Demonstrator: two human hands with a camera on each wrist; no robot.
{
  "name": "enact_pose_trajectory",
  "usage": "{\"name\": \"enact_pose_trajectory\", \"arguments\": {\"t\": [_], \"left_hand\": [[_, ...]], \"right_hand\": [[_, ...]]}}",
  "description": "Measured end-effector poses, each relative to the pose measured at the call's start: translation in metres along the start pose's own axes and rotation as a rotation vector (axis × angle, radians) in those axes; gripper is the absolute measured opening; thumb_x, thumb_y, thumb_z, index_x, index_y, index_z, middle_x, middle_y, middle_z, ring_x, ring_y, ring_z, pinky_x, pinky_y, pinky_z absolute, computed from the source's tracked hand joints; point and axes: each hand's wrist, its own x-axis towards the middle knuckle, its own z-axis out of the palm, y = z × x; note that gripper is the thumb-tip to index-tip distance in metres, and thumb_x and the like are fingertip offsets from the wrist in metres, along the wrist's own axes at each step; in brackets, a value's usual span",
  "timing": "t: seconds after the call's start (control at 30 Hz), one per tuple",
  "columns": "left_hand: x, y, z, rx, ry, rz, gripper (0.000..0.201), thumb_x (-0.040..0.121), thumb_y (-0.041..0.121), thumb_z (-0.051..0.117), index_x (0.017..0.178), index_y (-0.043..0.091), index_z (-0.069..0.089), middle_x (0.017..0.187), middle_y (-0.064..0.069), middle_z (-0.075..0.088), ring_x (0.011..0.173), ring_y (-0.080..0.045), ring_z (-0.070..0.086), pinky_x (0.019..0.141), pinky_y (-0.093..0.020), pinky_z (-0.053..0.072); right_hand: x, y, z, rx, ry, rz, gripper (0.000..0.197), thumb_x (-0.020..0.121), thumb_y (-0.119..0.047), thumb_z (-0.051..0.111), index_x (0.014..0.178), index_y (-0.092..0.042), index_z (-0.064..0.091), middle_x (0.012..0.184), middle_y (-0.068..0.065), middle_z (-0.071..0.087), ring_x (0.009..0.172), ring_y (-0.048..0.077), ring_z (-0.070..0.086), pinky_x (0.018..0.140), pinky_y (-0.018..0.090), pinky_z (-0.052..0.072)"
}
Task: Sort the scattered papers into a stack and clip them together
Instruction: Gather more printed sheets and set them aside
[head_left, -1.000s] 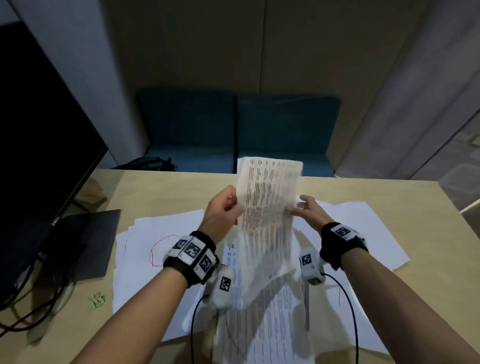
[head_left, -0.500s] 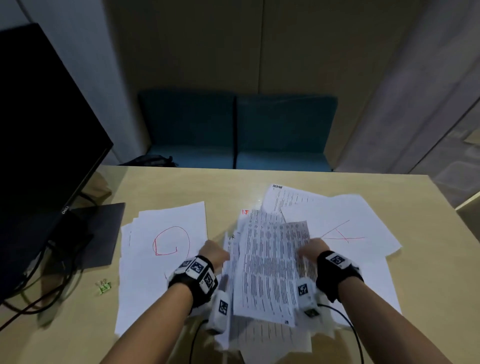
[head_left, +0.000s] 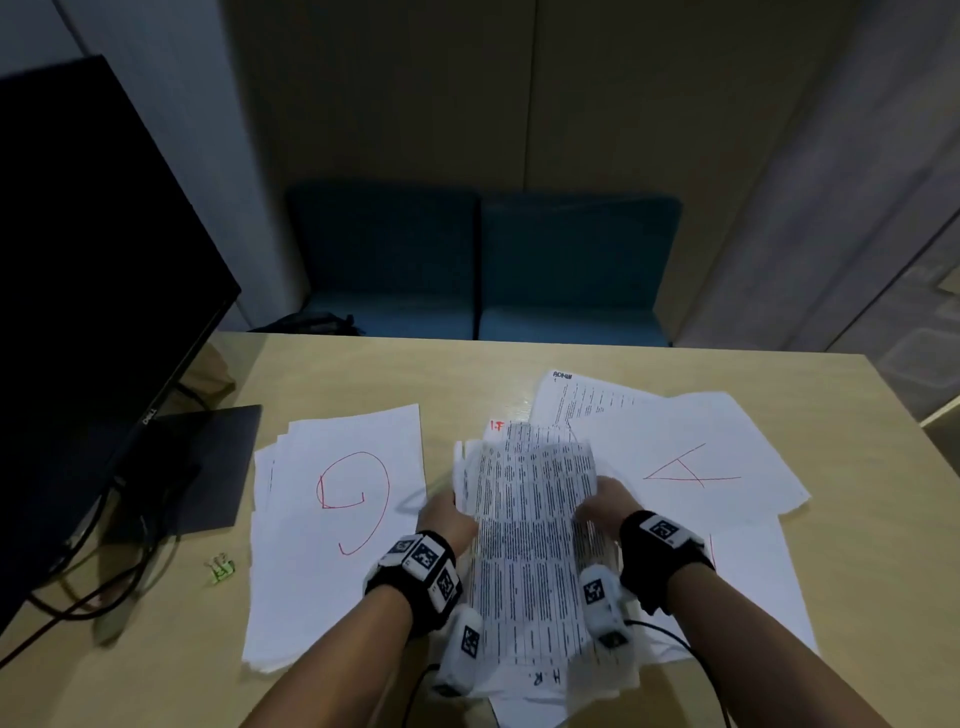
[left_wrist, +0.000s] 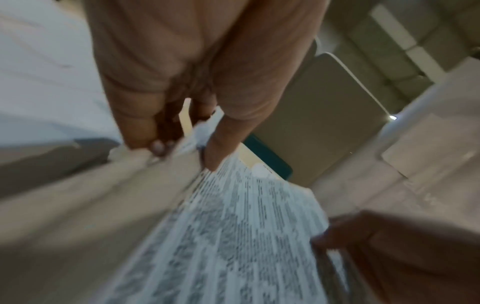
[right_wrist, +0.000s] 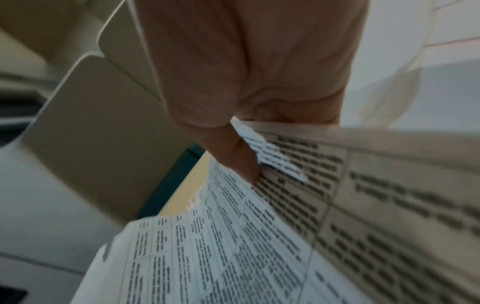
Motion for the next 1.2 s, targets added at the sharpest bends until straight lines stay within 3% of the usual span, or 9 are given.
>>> {"name": "enact_pose_trajectory", "arguments": {"t": [0.23,0.4,0.5,0.53,0.57,0.67,0.87,0.97,1.2], "left_hand": [[0.002,0.031,-0.029,-0.327,0.118,0.195,0.01,0.088,0.006,0.059,0.095,0.012,0.062,0.082,-0.003,0.064,0.072,-0.019,0.058,0.058,-0.025,0.046],[0.018,0.052,-0.036,-0.457,0.05,0.057,0.018,0.075,0.012,0.07,0.063,0.017,0.058,0.058,-0.003,0.056,0.058,-0.021,0.051,0.064,-0.031,0.049],[0.029,0.037,-0.023,-0.321,0.011,-0.088,0.012,0.057,0.015,0.062,0.051,0.007,0.056,0.033,0.0,0.041,0.049,-0.025,0.043,0.064,-0.035,0.039],[0.035,0.029,-0.017,-0.326,0.016,-0.157,0.022,0.059,0.013,0.062,0.068,0.014,0.042,0.037,-0.007,0.047,0.05,-0.028,0.049,0.063,-0.034,0.039],[0.035,0.023,-0.014,-0.272,-0.014,-0.181,0.061,0.064,0.011,0.064,0.113,-0.019,0.044,0.052,-0.017,0.061,0.059,-0.033,0.061,0.064,-0.034,0.043],[0.029,0.022,-0.004,-0.119,-0.029,-0.208,0.039,0.085,0.011,0.063,0.12,-0.007,0.061,0.118,-0.023,0.066,0.109,-0.034,0.064,0.088,-0.037,0.054],[0.025,0.03,0.008,-0.142,-0.112,-0.196,0.034,0.088,0.018,0.063,0.113,-0.005,0.06,0.123,-0.026,0.062,0.114,-0.041,0.06,0.098,-0.047,0.048],[0.027,0.031,0.012,-0.235,-0.168,-0.173,0.019,0.086,0.027,0.067,0.087,0.011,0.056,0.09,-0.011,0.056,0.084,-0.029,0.06,0.085,-0.037,0.049],[0.031,0.036,0.018,-0.022,-0.152,0.012,0.045,0.074,0.01,0.073,0.118,0.004,0.064,0.115,-0.01,0.07,0.106,-0.027,0.066,0.096,-0.039,0.052]], "right_hand": [[-0.007,-0.032,-0.034,0.314,-0.028,-0.011,0.016,0.075,0.005,0.068,0.09,0.005,0.065,0.101,0.021,0.065,0.1,0.034,0.062,0.098,0.047,0.047],[-0.004,-0.033,-0.057,0.202,0.221,0.052,0.011,0.078,0.01,0.053,0.071,0.002,0.053,0.064,0.012,0.052,0.068,0.028,0.053,0.056,0.031,0.043],[0.006,-0.017,-0.073,0.179,0.34,0.104,0.015,0.085,0.003,0.048,0.094,0.007,0.06,0.077,0.019,0.059,0.076,0.033,0.057,0.066,0.033,0.045],[0.009,-0.011,-0.076,0.151,0.352,0.128,0.022,0.087,0.0,0.048,0.104,0.007,0.06,0.088,0.021,0.06,0.083,0.035,0.058,0.071,0.034,0.046],[0.01,-0.006,-0.078,0.11,0.356,0.148,0.026,0.088,-0.003,0.049,0.11,0.008,0.059,0.093,0.022,0.06,0.087,0.034,0.058,0.075,0.035,0.046],[0.012,0.009,-0.076,0.013,0.324,0.217,0.024,0.091,-0.006,0.051,0.109,0.008,0.058,0.095,0.021,0.057,0.086,0.03,0.053,0.077,0.035,0.046],[0.005,0.014,-0.043,0.008,0.235,0.243,0.04,0.093,-0.013,0.052,0.131,-0.001,0.047,0.131,0.018,0.055,0.121,0.032,0.053,0.091,0.032,0.045],[0.005,0.013,-0.028,-0.016,0.302,0.196,0.042,0.091,0.001,0.045,0.13,0.004,0.03,0.118,0.03,0.057,0.096,0.038,0.059,0.066,0.034,0.042],[0.01,0.009,-0.013,-0.112,0.149,0.118,0.041,0.086,0.005,0.044,0.125,0.0,0.036,0.106,0.019,0.058,0.083,0.027,0.05,0.068,0.033,0.044]]}}
